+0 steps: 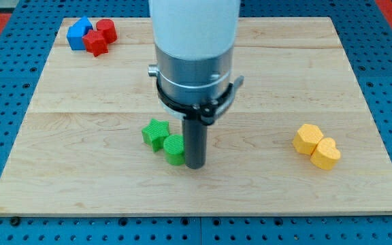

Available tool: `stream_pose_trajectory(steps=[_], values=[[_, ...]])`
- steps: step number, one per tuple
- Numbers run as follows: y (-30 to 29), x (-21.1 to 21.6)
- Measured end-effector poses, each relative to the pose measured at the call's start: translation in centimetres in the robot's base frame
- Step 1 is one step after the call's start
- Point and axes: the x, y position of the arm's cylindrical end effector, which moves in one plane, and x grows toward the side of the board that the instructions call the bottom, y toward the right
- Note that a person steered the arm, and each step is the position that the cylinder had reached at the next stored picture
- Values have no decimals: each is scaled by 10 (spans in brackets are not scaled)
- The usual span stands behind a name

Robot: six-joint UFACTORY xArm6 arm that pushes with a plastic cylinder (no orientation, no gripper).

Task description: Place the green blocks at the bottom of the red blocks

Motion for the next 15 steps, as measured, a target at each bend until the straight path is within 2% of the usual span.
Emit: stream_pose_trajectory(steps=[1, 2, 3, 4, 6, 7, 9, 10, 11, 12, 13, 14, 15], values=[[-45, -19], [-55, -35], [-56, -70], [-84, -89], [-84, -61], [-118, -60], [-130, -153], [-143, -184], [-116, -155], [-132, -122], [-186, -152], [-197, -188], [-201, -198]])
